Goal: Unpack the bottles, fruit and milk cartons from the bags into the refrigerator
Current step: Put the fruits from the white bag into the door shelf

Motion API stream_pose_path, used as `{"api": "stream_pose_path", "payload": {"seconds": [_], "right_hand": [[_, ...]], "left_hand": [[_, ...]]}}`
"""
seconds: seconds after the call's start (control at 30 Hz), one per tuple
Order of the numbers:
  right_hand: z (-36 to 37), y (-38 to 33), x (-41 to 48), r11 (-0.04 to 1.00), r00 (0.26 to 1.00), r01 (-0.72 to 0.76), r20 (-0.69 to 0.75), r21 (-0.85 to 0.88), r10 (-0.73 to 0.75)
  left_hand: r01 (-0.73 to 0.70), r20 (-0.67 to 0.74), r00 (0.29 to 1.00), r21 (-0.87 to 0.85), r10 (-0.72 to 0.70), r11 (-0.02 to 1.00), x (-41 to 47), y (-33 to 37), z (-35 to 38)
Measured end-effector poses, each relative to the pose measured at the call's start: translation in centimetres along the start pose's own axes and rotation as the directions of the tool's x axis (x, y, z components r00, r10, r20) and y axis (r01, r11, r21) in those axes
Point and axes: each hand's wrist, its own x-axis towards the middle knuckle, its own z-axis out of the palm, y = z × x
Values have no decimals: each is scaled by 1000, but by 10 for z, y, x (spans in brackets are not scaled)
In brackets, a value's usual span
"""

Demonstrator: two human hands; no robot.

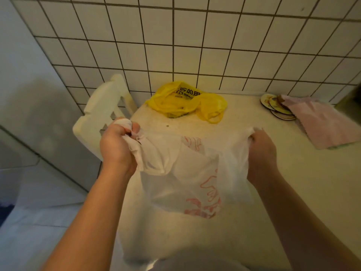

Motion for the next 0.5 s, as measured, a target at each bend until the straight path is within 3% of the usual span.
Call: {"api": "stream_pose_path", "payload": {"seconds": [0.1, 0.17, 0.23, 0.33, 0.4, 0.43, 0.5], "right_hand": [[-12, 23, 8, 994, 999, -28, -36, -102, 24], [-22, 31, 15, 994, 996, -12, -94, -105, 2], [-30, 37, 19, 978, 992, -31, -130, -207, 5], [-38, 41, 22, 943, 995, -82, -74, -323, 61], [-39, 38, 18, 885, 999, 41, 10, -463, -41], [-37, 35, 14, 808, 989, 149, 65, -569, -136], [-29, 18, 0, 619, 918, 394, 269, -680, -290]], "left_hand": [[141, -29, 989, 406, -142, 903, 12, -11, -19], [198, -37, 973, 649, -229, 735, 21, -24, -36], [132, -7, 974, 828, -226, 545, 26, -36, -52], [3, 32, 981, 984, -193, 176, 30, -39, -64], [-27, 17, 981, 998, -193, -51, 30, -37, -65], [-39, 15, 987, 988, -158, -152, 27, -35, -62], [-72, 82, 996, 965, 32, -251, 21, -34, -56]]}}
